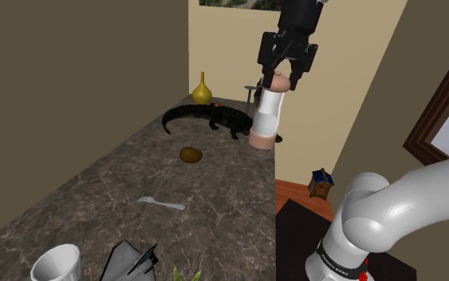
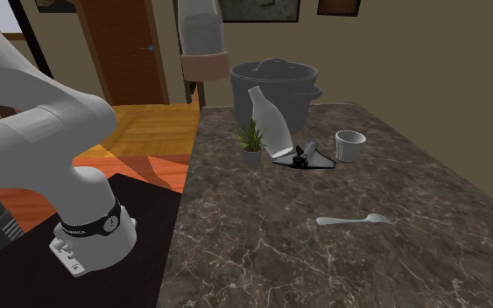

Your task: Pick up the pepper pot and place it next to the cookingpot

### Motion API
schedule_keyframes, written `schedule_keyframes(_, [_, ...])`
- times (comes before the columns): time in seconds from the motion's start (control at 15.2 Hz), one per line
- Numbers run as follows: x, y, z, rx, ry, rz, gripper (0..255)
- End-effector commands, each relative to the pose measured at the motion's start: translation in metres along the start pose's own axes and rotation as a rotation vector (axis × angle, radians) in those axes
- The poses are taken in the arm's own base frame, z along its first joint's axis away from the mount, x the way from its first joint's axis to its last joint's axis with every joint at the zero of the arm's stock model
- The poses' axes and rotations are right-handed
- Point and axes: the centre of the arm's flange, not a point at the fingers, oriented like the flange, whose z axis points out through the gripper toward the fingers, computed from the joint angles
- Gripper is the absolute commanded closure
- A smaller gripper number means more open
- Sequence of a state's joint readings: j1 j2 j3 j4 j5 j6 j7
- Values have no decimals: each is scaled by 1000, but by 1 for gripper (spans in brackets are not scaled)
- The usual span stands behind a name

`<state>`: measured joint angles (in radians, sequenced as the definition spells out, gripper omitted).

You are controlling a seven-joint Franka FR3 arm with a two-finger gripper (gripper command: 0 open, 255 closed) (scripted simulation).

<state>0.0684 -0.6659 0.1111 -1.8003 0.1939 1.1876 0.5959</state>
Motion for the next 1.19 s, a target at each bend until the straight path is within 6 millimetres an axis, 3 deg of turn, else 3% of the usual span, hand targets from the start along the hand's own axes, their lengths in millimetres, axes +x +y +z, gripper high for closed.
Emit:
schedule_keyframes(0.0, [-15, -19, 2, 0, 0, 0, 255])
schedule_keyframes(1.12, [-160, -190, 25, 0, 0, 0, 255])
